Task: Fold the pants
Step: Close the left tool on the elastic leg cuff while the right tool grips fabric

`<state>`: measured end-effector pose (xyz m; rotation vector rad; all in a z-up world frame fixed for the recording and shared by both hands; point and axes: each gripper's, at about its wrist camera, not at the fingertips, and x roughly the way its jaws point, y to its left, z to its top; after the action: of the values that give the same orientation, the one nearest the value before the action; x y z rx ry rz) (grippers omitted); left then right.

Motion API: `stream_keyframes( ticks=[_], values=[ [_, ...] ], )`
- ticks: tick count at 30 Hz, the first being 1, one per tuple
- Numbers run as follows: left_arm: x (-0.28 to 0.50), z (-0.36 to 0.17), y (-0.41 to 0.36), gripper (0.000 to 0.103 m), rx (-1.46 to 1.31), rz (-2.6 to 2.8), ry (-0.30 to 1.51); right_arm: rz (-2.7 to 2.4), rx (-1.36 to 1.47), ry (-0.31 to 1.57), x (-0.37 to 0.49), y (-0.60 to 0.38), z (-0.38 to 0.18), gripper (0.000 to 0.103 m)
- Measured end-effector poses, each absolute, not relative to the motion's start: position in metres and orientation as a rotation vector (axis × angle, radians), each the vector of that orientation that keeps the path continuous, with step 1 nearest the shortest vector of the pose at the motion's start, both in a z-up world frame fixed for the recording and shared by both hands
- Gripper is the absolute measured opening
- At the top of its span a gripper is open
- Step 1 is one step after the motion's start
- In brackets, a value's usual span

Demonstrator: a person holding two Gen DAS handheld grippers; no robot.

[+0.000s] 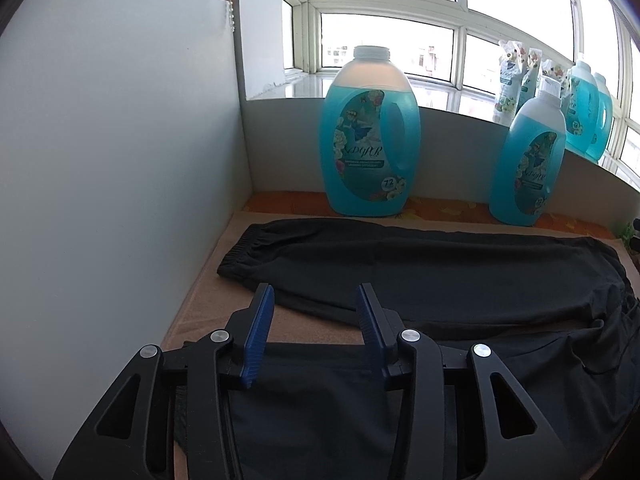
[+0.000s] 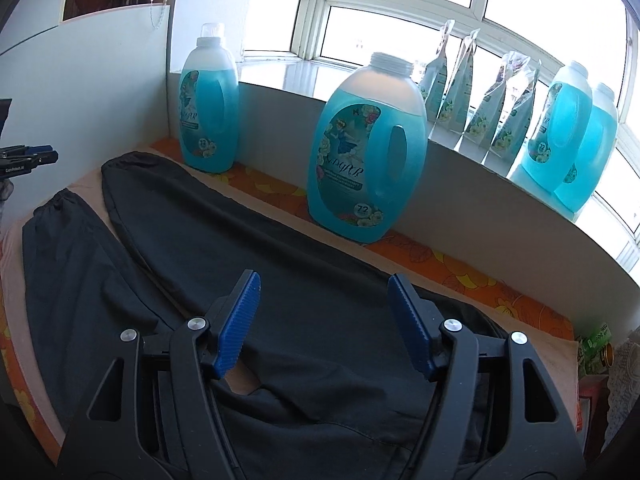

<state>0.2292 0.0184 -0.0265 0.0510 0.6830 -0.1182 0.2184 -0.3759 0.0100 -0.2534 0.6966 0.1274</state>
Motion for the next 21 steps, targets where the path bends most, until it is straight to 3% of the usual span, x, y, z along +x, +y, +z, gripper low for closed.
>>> stream_keyframes(
  ticks=[10,21],
  values=[
    [0.318,-0.038,0.018,0.041,0.064,-0.060,0.788,0.185,-0.338,0.817,0.302,-0.375,-0.028,0.070],
    [0.429,-0.086,0.047,0.041,-0.011,0.031,0.963,0.276,-0.346,0.929,0.362,-0.380,-0.086,0.070]
  ],
)
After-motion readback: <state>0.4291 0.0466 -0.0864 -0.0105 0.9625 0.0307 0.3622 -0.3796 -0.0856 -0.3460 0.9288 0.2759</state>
